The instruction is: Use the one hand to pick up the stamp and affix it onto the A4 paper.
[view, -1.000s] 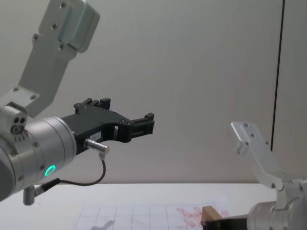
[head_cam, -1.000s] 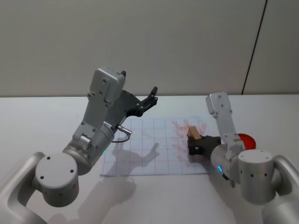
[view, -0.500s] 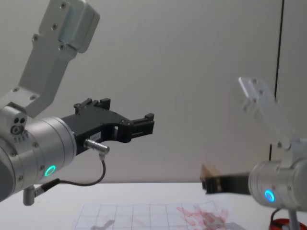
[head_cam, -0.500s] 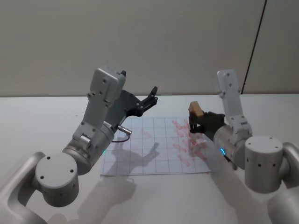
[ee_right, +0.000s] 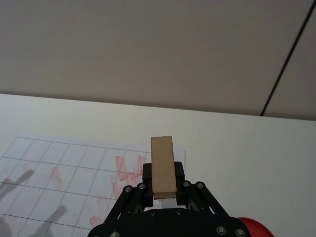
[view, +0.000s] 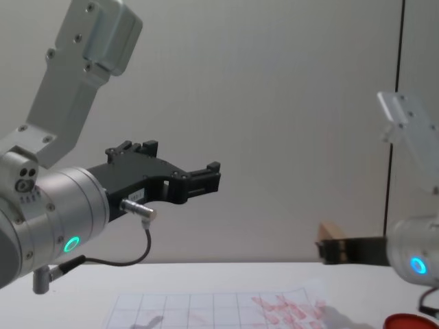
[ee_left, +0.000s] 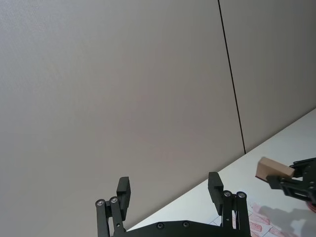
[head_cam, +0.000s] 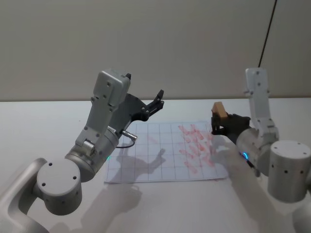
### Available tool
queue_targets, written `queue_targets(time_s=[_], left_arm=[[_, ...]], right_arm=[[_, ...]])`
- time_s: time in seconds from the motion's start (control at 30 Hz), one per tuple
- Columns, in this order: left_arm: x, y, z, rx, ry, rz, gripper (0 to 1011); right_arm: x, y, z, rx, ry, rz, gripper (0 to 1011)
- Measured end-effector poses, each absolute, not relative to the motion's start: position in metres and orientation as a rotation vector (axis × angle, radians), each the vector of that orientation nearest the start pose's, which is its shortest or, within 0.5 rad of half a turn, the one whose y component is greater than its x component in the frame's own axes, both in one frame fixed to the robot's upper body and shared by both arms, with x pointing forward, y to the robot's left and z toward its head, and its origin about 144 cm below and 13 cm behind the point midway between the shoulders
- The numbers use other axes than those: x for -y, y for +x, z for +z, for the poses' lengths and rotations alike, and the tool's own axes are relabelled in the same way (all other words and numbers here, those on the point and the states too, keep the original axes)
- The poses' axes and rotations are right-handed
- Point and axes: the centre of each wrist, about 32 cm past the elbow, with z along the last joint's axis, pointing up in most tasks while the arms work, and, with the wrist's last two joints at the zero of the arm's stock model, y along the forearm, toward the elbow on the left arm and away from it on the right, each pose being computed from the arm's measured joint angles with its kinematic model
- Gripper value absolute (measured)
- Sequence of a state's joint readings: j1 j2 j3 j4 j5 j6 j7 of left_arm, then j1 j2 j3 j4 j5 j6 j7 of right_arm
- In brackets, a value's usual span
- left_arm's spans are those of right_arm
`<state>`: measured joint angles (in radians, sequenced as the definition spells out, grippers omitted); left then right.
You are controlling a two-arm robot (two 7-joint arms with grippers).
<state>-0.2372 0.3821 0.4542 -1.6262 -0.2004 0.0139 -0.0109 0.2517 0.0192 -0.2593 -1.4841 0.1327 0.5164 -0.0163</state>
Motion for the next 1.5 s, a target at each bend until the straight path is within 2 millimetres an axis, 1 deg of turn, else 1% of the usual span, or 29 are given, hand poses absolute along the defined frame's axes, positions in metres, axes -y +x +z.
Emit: queue_targets(time_s=[0.1,0.57,0.9,1.27,1.3,1.37,1.4,1.43,1.5], left_arm=[[-0.198,0.492,1.204,0.268,0.061,1.124,1001],[-0.198,0.492,1.204,0.268,0.061,1.124,1002],[-0.198,0.492,1.204,0.268,0.061,1.124,1001],[-0.198,0.492,1.204,0.268,0.061,1.124,1001],[-0.198,0.492,1.204,0.268,0.061,1.124,1001],[-0.198,0.492,1.204,0.268,0.061,1.124,1001],[-0.198,0.492,1.204,0.268,0.061,1.124,1001],[-0.198,0.492,1.204,0.268,0.061,1.124,1001],[-0.198,0.492,1.204,0.268,0.061,1.124,1002]], right_arm=[[0.158,0.513,1.196,-0.293,-0.292,-1.322,227],[0.181,0.495,1.187,-0.342,-0.340,-1.393,227],[0.191,0.491,1.178,-0.370,-0.376,-1.421,227],[0.198,0.493,1.167,-0.389,-0.407,-1.437,227],[0.198,0.493,1.166,-0.390,-0.409,-1.438,235],[0.199,0.494,1.165,-0.391,-0.412,-1.441,290],[0.200,0.494,1.165,-0.391,-0.413,-1.442,346],[0.200,0.494,1.164,-0.391,-0.413,-1.443,346],[0.200,0.495,1.163,-0.390,-0.413,-1.446,428]])
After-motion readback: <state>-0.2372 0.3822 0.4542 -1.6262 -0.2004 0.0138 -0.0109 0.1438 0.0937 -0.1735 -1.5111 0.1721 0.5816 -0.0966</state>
